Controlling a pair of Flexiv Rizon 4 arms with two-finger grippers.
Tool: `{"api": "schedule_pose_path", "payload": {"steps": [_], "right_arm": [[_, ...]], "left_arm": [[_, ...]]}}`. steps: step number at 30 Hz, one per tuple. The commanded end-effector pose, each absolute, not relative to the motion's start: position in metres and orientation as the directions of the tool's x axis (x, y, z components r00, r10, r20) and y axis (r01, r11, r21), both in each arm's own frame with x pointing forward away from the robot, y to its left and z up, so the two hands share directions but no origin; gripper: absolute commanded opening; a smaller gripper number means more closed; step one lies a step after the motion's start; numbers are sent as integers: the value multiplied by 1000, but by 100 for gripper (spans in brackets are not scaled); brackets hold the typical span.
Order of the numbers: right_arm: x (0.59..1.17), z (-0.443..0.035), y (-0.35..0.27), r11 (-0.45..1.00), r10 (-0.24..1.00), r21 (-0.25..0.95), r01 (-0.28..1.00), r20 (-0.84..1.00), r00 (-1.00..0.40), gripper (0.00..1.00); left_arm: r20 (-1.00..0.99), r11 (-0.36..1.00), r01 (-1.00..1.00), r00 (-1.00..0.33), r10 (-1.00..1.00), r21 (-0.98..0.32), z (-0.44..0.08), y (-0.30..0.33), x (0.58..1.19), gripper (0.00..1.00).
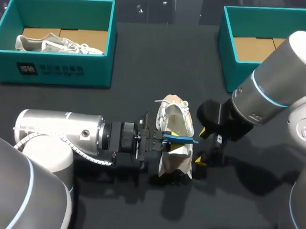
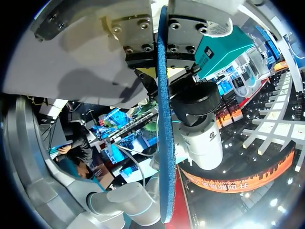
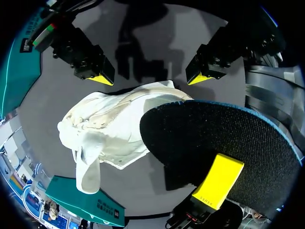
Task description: Take the shoe out of the shoebox, open the shoe tongue, remove and reinsert the insole, then place the shoe into the shoebox
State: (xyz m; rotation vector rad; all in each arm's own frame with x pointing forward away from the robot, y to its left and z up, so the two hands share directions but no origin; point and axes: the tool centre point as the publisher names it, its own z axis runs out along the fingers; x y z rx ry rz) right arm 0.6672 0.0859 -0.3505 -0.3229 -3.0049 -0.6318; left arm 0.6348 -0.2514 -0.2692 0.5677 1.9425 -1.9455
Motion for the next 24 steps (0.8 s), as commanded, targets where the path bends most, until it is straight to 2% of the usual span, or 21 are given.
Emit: {"api": "schedule_pose_path", "payload": {"steps": [1,24], "right_arm": [[667,-352,91,900,188,382,209,92,-978,100],[665,-355,95,896,175,397,198,95,-980,100]], "left_arm": [[-504,-18,504,-863,39,-863,-270,-249,632,0],[-575,-58,572,-814,79,-818,-274,-250,631,0]]}}
